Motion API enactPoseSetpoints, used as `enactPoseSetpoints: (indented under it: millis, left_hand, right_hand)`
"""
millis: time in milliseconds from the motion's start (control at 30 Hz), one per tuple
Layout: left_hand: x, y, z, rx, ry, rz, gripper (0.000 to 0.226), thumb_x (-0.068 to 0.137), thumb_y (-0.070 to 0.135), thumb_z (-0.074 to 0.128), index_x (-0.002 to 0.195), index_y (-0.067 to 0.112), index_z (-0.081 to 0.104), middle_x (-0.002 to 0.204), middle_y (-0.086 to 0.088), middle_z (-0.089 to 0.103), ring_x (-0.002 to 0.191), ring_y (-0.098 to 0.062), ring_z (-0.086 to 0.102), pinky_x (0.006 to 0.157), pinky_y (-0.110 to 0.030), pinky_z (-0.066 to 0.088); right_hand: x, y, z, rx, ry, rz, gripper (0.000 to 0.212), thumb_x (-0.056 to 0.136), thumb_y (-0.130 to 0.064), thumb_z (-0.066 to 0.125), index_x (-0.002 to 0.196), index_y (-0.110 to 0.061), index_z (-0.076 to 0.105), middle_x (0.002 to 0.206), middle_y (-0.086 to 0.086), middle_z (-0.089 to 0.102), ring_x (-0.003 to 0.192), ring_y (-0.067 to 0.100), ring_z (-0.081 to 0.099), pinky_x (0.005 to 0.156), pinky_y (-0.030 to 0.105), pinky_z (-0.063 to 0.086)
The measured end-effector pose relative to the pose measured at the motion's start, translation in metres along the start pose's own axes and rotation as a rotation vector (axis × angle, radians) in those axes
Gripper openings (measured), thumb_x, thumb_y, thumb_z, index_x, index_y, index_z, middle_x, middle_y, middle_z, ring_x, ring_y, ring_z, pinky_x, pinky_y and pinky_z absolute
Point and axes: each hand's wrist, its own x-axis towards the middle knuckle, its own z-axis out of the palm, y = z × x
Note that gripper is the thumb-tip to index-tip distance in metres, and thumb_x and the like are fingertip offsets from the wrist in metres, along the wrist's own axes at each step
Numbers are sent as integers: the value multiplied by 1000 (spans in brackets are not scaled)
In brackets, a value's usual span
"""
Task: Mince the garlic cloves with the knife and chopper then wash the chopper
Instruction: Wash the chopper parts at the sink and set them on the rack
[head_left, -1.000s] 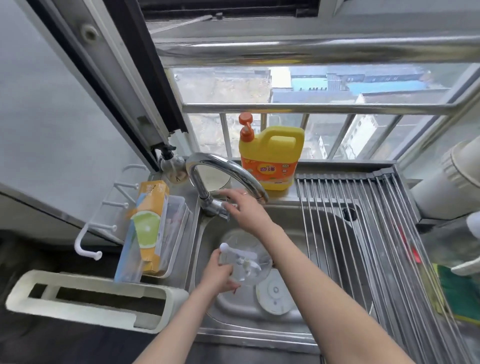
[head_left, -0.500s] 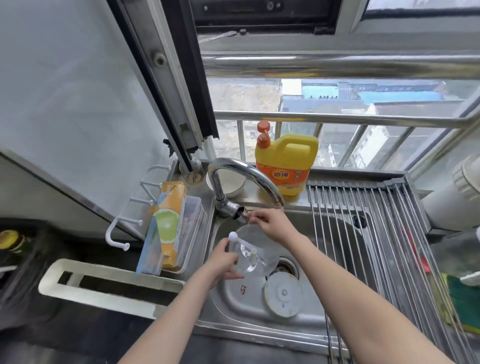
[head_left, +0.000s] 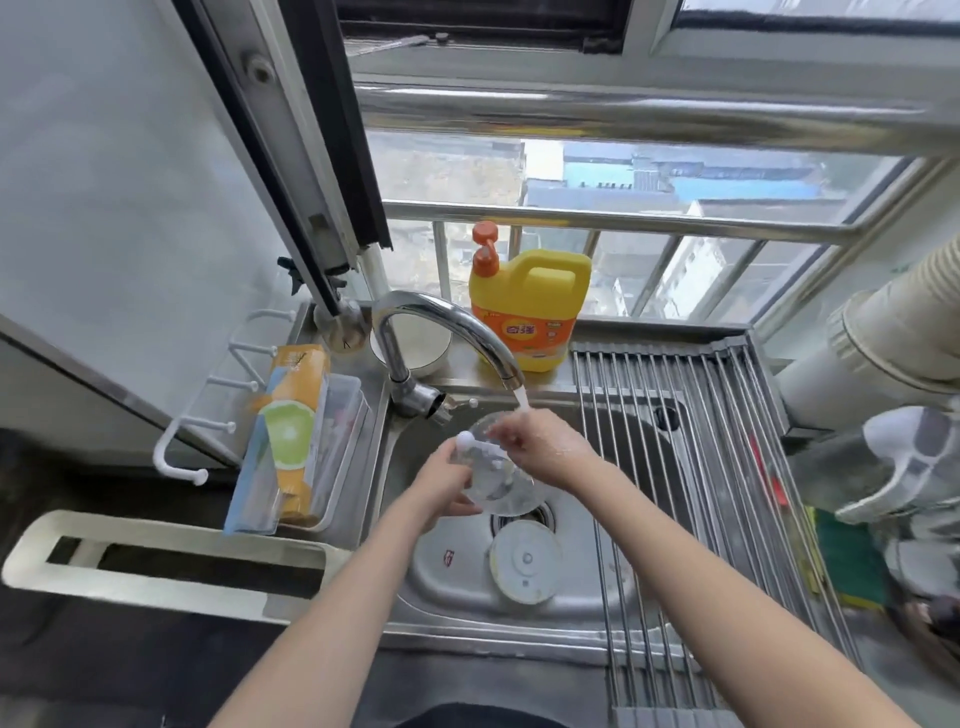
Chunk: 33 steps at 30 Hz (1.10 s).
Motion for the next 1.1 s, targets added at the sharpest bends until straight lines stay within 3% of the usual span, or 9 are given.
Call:
enactPoseSetpoints:
  millis: [167, 300, 533, 667, 733, 833, 900, 1000, 1100]
  left_hand:
    - [2, -4, 16, 11, -57, 14, 40, 91, 5, 39, 104, 35, 62, 88, -4, 59, 78, -20, 61, 72, -41, 60]
    - [6, -8, 13, -23, -35, -23, 50, 89, -3, 30, 119, 24, 60, 88, -6, 52, 71, -18, 57, 75, -43, 60]
    - [9, -11, 5, -124, -37, -97, 61, 87, -11, 35, 140, 19, 43, 130, -16, 51, 71, -31, 69, 68, -38, 60]
    - [6, -8, 7, -143, -46, -111, 60, 84, -13, 34, 133, 19, 48, 120, -11, 59, 82, -37, 69, 77, -42, 59]
    - [7, -8, 7, -167, -25, -123, 59, 84, -14, 35, 131, 19, 49, 118, -11, 59, 77, -36, 69, 72, -40, 60]
    - [9, -8, 7, -222, 14, -133, 60, 82, -15, 36, 132, 16, 49, 118, -11, 57, 71, -35, 70, 67, -40, 60]
    - [10, -7, 8, -248, 27, -132, 61, 81, -16, 37, 132, 16, 49, 119, -12, 56, 70, -36, 70, 64, -39, 60]
    - [9, -4, 12, -271, 23, -119, 58, 81, -16, 37, 129, 14, 51, 116, -11, 58, 73, -38, 69, 63, -38, 60]
    - [4, -2, 13, -320, 23, -114, 49, 82, -17, 35, 115, 14, 55, 107, -10, 58, 78, -41, 68, 65, -40, 61]
  right_hand:
    - [2, -4, 17, 38, -102, 50, 24, 91, -39, 58, 108, -25, 67, 109, -4, 68, 103, 15, 62, 89, 34, 50]
    - [3, -6, 25, -73, -106, 42, 33, 88, -54, 52, 105, -29, 66, 107, -8, 67, 95, 16, 64, 84, 38, 52]
    - [0, 9, 17, 184, -165, -118, 7, 92, -28, 60, 92, -22, 58, 96, -6, 61, 94, 13, 54, 80, 28, 40]
    - [4, 5, 4, 462, 84, 1, 11, 95, -26, 55, 92, -16, 53, 79, -3, 65, 72, 11, 61, 76, 32, 50]
    - [4, 2, 0, 525, 91, 55, 19, 97, -33, 50, 99, -14, 54, 82, 5, 65, 72, 16, 59, 76, 40, 50]
    - [5, -4, -5, 477, 10, 147, 36, 99, -47, 36, 94, -19, 59, 97, 2, 66, 92, 19, 58, 81, 37, 43]
    - [7, -7, -5, 534, 1, 185, 43, 102, -41, 29, 91, -16, 62, 96, 2, 68, 92, 19, 58, 81, 34, 39]
    - [11, -11, -1, 495, 52, 229, 40, 98, -40, 35, 89, -20, 69, 85, -5, 62, 77, 13, 54, 66, 28, 37]
    - [15, -14, 1, 420, 77, 216, 30, 97, -26, 41, 71, -20, 57, 81, 0, 57, 78, 21, 52, 59, 27, 33]
